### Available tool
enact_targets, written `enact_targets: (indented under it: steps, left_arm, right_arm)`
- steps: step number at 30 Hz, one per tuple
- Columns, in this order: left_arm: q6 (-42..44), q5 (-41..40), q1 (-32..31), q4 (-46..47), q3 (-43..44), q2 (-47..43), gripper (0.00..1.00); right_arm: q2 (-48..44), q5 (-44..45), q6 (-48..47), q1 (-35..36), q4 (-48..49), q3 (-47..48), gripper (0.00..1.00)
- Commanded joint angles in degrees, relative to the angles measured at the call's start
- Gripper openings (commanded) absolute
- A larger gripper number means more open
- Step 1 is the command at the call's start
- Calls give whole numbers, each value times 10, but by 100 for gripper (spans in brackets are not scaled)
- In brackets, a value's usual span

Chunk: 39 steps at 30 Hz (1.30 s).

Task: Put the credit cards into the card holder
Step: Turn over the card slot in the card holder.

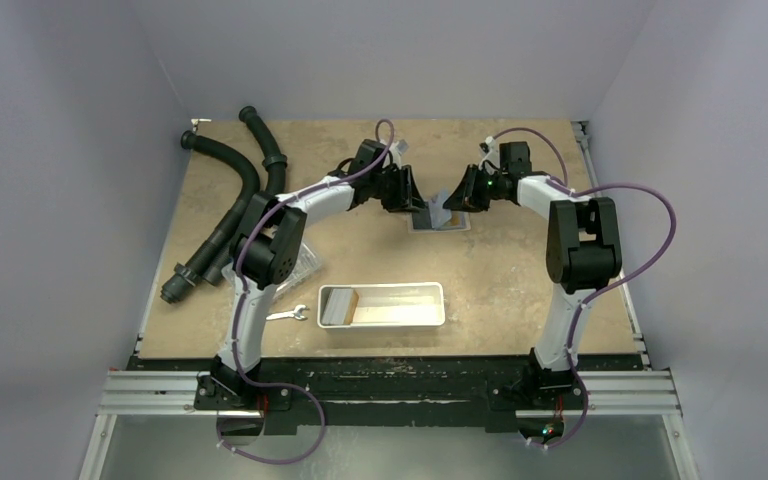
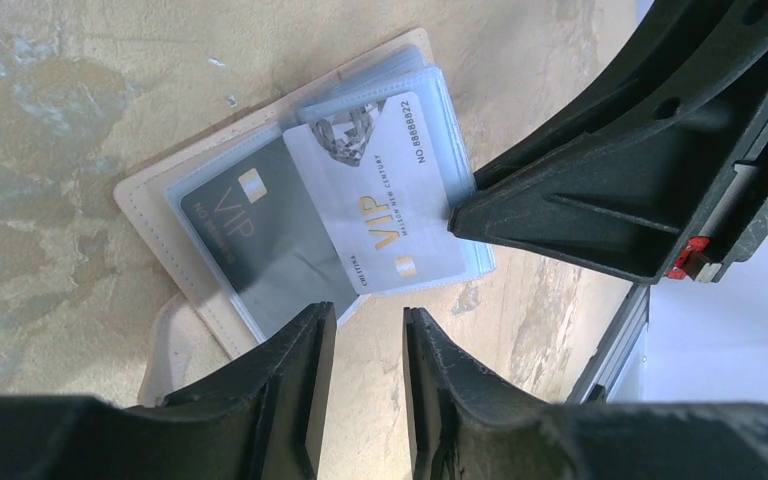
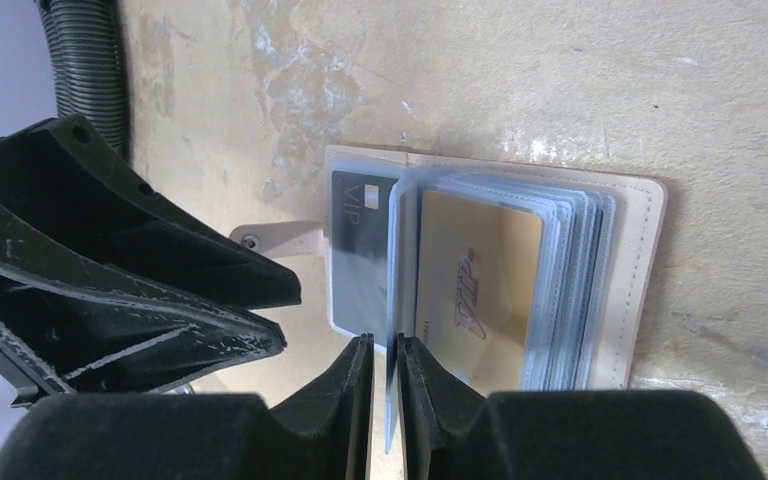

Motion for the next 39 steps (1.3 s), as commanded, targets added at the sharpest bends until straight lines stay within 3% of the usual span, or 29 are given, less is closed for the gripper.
enact_targets:
  steps: [1,15,28,34,39]
  left_arm:
    - [-6,19,1,32,-6,-37,35]
    - [-8,22,3,38,-16,-46,38]
    - [-14,26,7,54,-31,-41,40]
    - [-11,28,7,52,-33,-44,40]
    - [-9,29,7,50,-33,-46,41]
  right_arm:
    - [-9,-21,2,0,20,6,22]
    - [1,-45,13,0,37,0,9]
    - [15,-56,16,9,39,6,20]
    - [17,-61,17,10,41,7,18]
    - [13,-65,17,11,43,6,22]
